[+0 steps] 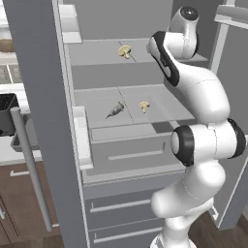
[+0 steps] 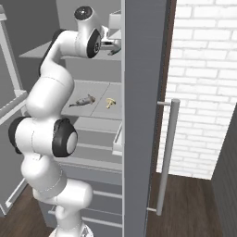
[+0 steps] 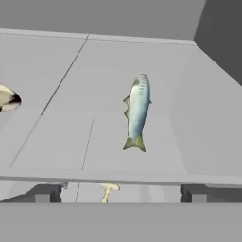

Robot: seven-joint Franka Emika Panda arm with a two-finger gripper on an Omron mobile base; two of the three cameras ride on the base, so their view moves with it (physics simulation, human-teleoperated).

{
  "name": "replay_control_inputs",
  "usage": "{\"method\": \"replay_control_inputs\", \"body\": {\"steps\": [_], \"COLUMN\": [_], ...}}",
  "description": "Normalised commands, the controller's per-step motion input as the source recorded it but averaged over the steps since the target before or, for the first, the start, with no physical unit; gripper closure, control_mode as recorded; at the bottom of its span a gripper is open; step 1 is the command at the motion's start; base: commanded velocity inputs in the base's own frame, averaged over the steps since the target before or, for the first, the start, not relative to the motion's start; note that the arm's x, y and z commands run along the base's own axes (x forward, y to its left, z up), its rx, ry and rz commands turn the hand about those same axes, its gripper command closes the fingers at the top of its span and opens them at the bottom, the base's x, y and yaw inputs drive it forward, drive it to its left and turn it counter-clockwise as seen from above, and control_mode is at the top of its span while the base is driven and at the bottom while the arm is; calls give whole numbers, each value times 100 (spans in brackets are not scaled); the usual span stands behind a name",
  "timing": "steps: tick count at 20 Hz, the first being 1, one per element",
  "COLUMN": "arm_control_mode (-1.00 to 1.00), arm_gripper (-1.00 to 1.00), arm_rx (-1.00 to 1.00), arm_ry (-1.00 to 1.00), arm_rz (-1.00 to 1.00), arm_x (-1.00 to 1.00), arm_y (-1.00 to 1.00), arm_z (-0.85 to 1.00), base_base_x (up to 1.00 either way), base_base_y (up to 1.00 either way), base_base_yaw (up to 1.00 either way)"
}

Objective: Place one mushroom and one fish in each tupperware on the nearby counter, to pack two identical lunches.

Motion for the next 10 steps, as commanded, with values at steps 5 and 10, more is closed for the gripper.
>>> {"method": "replay_control_inputs", "body": {"steps": [5,10], "arm_control_mode": [-100,-100], "arm_gripper": [-100,-100], "arm_rx": [0,0], "arm_ry": [0,0], "arm_rz": [-4,-1], "arm_x": [20,20], "arm_y": [-9,-6], "arm_z": [0,-6], "base_base_x": [0,0], "base_base_y": [0,0], "base_base_yaw": [0,0]}}
